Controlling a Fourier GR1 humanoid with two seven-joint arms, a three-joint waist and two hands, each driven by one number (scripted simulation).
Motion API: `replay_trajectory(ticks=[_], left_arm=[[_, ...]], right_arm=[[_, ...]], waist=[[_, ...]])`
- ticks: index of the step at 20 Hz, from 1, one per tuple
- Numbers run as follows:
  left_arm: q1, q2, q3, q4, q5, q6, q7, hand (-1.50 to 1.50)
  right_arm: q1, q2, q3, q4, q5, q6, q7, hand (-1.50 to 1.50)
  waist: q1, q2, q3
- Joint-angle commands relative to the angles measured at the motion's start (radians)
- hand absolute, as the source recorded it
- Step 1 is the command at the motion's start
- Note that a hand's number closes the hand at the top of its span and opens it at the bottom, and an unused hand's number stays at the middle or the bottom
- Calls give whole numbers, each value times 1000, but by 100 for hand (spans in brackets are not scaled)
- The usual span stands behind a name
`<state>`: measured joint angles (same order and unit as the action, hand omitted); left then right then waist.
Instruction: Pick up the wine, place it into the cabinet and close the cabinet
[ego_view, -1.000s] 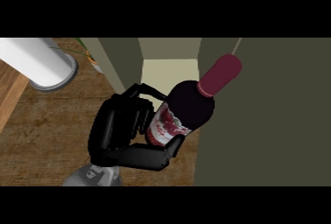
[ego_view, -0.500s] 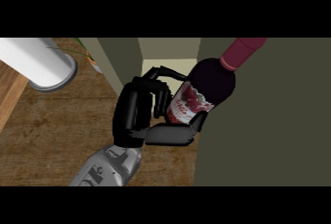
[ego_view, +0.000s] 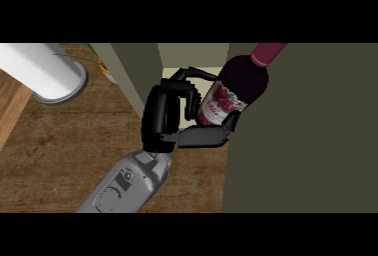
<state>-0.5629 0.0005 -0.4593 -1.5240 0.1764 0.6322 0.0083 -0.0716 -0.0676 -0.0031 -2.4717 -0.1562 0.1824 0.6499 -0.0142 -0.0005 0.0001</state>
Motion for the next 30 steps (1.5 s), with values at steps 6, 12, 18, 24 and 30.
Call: replay_trajectory(ticks=[6, 12, 18, 24, 30], left_arm=[[28, 0, -34, 106, 155, 40, -190, 150], [-9, -1, -2, 227, 168, 3, -238, 150], [65, 0, 16, 338, 107, -53, -358, 150], [14, 9, 73, 386, 109, -53, -386, 150], [-6, 0, 111, 382, 125, -38, -386, 150]], right_arm=[[58, 10, 6, -138, -78, 6, 19, -150], [-20, -5, -20, -122, -99, -33, 73, -150], [-26, -27, -83, -61, -133, -14, 34, -150], [9, -9, -33, -122, -117, -8, 61, -150], [-4, -28, -80, -86, -156, 6, 53, -150]], waist=[[-3, 1, 0], [-2, 1, 0], [2, 2, 0], [1, 1, 0], [5, 0, 0]])
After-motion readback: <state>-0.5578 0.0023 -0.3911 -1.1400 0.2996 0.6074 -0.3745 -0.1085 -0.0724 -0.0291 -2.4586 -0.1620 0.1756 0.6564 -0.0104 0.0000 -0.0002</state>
